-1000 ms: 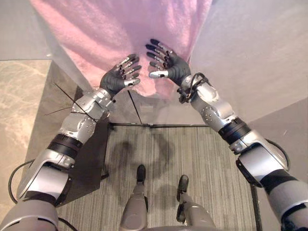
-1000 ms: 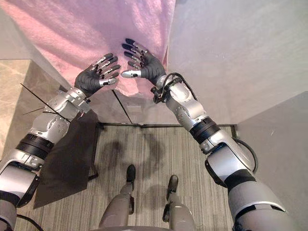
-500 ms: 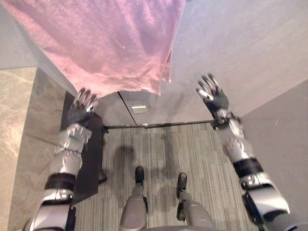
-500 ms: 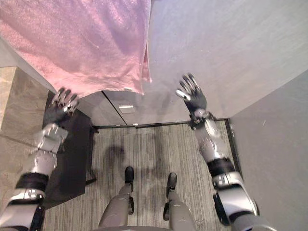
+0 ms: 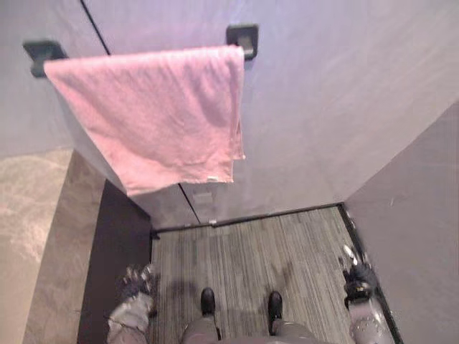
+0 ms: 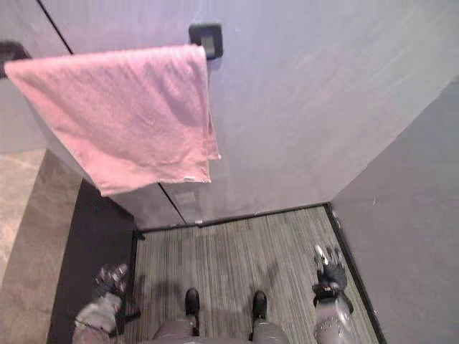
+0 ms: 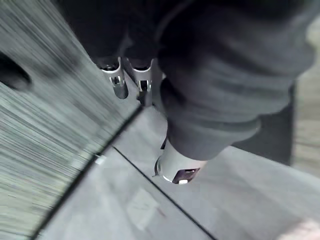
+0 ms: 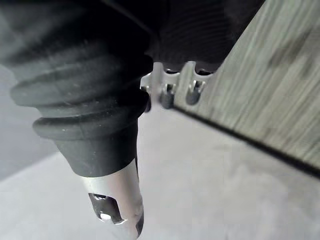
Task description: Organize washtable
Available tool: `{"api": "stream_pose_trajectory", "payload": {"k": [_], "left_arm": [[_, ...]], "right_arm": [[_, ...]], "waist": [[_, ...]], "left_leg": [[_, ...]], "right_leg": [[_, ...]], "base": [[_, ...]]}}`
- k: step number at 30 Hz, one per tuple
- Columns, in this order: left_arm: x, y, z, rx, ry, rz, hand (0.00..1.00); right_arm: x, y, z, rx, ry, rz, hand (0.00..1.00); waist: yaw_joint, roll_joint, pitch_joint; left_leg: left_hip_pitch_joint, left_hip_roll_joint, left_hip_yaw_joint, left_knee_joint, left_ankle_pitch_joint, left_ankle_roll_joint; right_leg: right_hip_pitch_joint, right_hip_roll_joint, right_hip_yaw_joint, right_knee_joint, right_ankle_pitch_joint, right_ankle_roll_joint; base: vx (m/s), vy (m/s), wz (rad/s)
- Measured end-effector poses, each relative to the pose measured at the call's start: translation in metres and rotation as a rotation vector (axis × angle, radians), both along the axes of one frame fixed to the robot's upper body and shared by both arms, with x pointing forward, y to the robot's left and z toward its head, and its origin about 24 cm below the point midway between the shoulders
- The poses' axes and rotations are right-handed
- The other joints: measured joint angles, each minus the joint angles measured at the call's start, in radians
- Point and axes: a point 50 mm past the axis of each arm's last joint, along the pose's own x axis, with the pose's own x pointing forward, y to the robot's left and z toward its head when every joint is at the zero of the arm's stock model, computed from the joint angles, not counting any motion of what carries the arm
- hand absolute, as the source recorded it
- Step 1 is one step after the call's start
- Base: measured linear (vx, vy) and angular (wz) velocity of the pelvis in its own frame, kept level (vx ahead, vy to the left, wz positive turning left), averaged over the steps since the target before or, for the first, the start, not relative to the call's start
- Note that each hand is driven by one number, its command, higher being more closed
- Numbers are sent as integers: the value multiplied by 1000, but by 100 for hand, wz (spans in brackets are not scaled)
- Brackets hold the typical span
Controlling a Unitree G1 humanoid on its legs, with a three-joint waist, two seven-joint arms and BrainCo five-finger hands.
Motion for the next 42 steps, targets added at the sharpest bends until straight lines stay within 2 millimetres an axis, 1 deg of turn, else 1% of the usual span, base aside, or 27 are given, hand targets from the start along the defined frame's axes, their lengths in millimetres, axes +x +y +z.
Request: {"api": "stream_pose_trajectory", "payload": {"k": [3, 4, 5, 7, 10, 13, 15, 16, 17, 18, 19, 21, 23, 24, 26, 28, 30, 31, 33, 35, 36, 37, 38, 39, 40, 41, 42], "left_arm": [[-46, -44, -31, -48, 291, -63, 0], [-52, -52, -35, -57, 326, -77, 0], [-61, -48, -36, -24, 380, -85, 0], [-69, -51, -38, -14, 426, -90, 0], [-81, -49, -40, 6, 471, -116, 0], [-79, -43, -39, 47, 478, -170, 0], [-73, -38, -37, 92, 480, -247, 0], [-68, -37, -36, 114, 469, -285, 0], [-65, -34, -34, 136, 461, -307, 0], [-64, -31, -33, 145, 457, -310, 0], [-60, -25, -31, 167, 447, -310, 0], [-55, -18, -28, 195, 434, -318, 0], [-46, -26, -29, 197, 428, -382, 0], [-44, -27, -29, 201, 425, -402, 0], [-39, -25, -28, 210, 419, -407, 0], [-39, -30, -29, 179, 410, -396, 0], [-30, -39, -29, 139, 380, -383, 0], [-30, -40, -29, 134, 378, -380, 0], [-31, -41, -30, 118, 378, -368, 0], [-36, -43, -32, 100, 393, -355, 0], [-39, -42, -32, 96, 401, -347, 0], [-41, -33, -31, 105, 401, -324, 0], [-44, -30, -31, 102, 404, -302, 0], [-46, -30, -31, 97, 410, -294, 0], [-52, -35, -33, 81, 420, -293, 0], [-61, -35, -34, 72, 440, -282, 0], [-65, -35, -35, 70, 452, -277, 0]], "right_arm": [[-69, 2, -45, -14, 423, -15, 0], [-83, 3, -51, -4, 493, -17, 0], [-120, 10, -60, 22, 652, -11, 0], [-155, 17, -65, 48, 783, 11, 0], [-182, 31, -67, 64, 875, 95, 0], [-172, 45, -68, 35, 861, 229, 0], [-153, 48, -68, -7, 821, 309, 0], [-145, 46, -67, -29, 801, 330, 0], [-142, 46, -66, -45, 792, 353, 0], [-142, 48, -67, -43, 792, 362, 0], [-139, 54, -67, -46, 786, 392, 0], [-134, 61, -68, -63, 777, 444, 0], [-125, 50, -66, -139, 784, 476, 0], [-123, 46, -65, -174, 787, 518, 0], [-111, 46, -64, -204, 768, 540, 0], [-87, 45, -62, -244, 719, 572, 0], [-56, 44, -55, -311, 638, 624, 0], [-54, 44, -55, -317, 630, 627, 0], [-48, 43, -53, -353, 619, 653, 0], [-44, 40, -52, -383, 622, 678, 0], [-44, 40, -52, -389, 625, 688, 0], [-46, 42, -53, -381, 637, 685, 0], [-53, 39, -56, -370, 670, 679, 0], [-58, 36, -57, -366, 693, 672, 0], [-70, 29, -59, -362, 745, 671, 0], [-85, 26, -61, -344, 792, 668, 0], [-91, 26, -62, -334, 804, 656, 0]], "waist": [[-2, 7, -19], [-2, 8, -20], [-4, 11, -25], [-4, 8, -30], [-5, 4, -31], [-1, -19, -28], [-3, -33, -22], [-1, -16, -20], [-5, -24, -16], [-4, -33, -19], [-3, -58, -26], [-2, -107, -42], [27, -85, -45], [31, -68, -42], [26, -80, -42], [36, -59, -35], [26, -15, 9], [28, -9, 22], [30, 23, 47], [28, 40, 57], [26, 39, 58], [28, -7, 65], [27, -22, 68], [27, -29, 71], [25, -24, 73], [20, -15, 71], [11, -12, 72]], "left_leg": [[55, -7, 35, 0, -21, 2], [64, -8, 37, 0, -24, 3], [82, -9, 41, 0, -29, 4], [102, -9, 53, 0, -34, 7], [136, -8, 89, -1, -49, 3], [129, -7, 144, -1, -50, 5], [116, 3, 175, -1, -50, 6], [109, 25, 185, -1, -50, 15], [105, 37, 177, -1, -43, 24], [102, 38, 163, 0, -43, 25], [95, 34, 128, 0, -36, 27], [86, 11, 77, 7, -23, 10], [47, 10, 25, 63, -21, 13], [7, 16, 4, 93, -15, 18], [-27, -11, -22, 123, -12, 15], [-61, 9, -33, 155, -11, 11], [-93, 49, -88, 198, -8, -3], [-91, 58, -103, 203, -3, -12], [-90, 86, -155, 207, 1, -31], [-90, 109, -149, 180, -12, -47], [-89, 112, -143, 161, -37, -71], [-109, 106, -118, 193, -53, -59], [-151, 84, -99, 322, -63, -43], [-164, 72, -87, 400, -75, -24], [-171, 77, -56, 563, -115, 17], [-156, 107, -31, 699, -175, 42], [-144, 125, -23, 744, -201, 43]], "right_leg": [[36, -7, 32, 0, -8, 9], [43, -9, 34, 0, -10, 10], [60, -9, 34, 1, -16, 15], [65, -10, 44, 21, -29, 14], [71, -9, 74, 54, -50, 19], [18, -8, 115, 94, -56, 25], [-25, -9, 121, 133, -86, 66], [-57, -3, 124, 205, -118, 58], [-108, 9, 123, 430, -163, 13], [-124, 9, 125, 536, -216, 19], [-137, 0, 146, 722, -276, 34], [-149, -1, 186, 826, -277, 50], [-117, 25, 196, 761, -281, 62], [-83, 29, 227, 729, -330, 58], [-50, 6, 247, 643, -390, 33], [13, 12, 229, 485, -401, 12], [70, 54, 179, 399, -372, -27], [77, 66, 165, 396, -368, -34], [109, 103, 108, 406, -365, -47], [109, 119, 64, 416, -356, -67], [108, 117, 50, 411, -350, -74], [98, 83, 17, 400, -337, -91], [80, 47, -13, 408, -331, -95], [73, 27, -28, 412, -327, -92], [64, 1, -53, 413, -319, -87], [55, -19, -77, 417, -314, -79], [52, -26, -94, 417, -311, -74]], "base": [[35, 19, -30], [43, 14, -10], [29, 3, -3], [28, 6, -12], [-9, 18, -32], [-56, 24, -50], [-39, -18, -38], [-9, -45, -2], [13, -69, 18], [27, -126, 65], [32, -192, 92], [42, -180, 91], [67, -86, 63], [-18, -108, 59], [-55, -160, 53], [-106, -104, 9], [-207, -82, 40], [-264, -102, 65], [-285, -147, 62], [-228, -135, 54], [-169, -29, 68], [-163, 8, 76], [-198, 5, 77], [-180, -10, 67], [-176, 49, 63], [-169, 81, 69], [-135, 140, 87]]}}
